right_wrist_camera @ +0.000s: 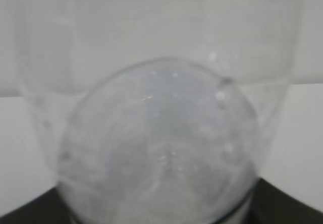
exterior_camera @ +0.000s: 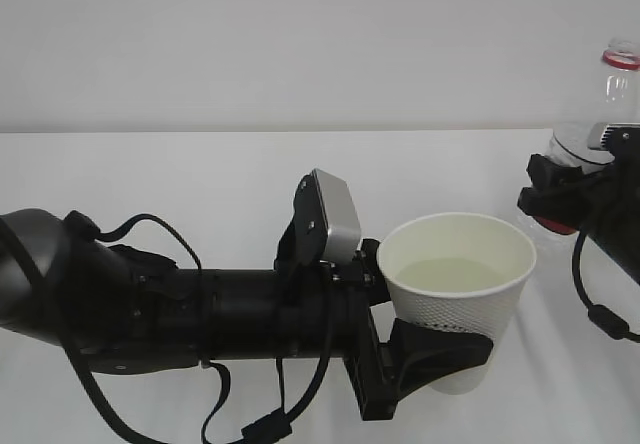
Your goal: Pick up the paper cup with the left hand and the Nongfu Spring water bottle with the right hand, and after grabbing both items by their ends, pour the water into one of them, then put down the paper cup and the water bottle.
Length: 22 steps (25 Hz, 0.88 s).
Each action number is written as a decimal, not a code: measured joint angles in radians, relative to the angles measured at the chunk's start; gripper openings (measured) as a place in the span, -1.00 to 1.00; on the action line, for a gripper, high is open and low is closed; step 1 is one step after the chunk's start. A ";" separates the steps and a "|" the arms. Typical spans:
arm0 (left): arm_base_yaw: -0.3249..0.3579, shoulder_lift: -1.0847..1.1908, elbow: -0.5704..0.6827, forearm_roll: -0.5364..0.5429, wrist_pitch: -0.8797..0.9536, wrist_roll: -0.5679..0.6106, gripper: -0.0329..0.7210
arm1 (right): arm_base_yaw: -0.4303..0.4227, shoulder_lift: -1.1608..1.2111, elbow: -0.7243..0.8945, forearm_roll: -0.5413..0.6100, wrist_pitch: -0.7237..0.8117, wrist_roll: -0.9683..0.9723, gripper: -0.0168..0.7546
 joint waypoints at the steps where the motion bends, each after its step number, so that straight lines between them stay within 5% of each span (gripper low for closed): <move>1: 0.000 0.000 0.000 0.000 0.000 0.000 0.53 | 0.000 0.007 -0.011 0.000 0.000 0.000 0.04; 22: 0.000 0.000 0.000 -0.045 0.000 0.000 0.53 | 0.000 0.079 -0.073 -0.004 -0.002 -0.005 0.07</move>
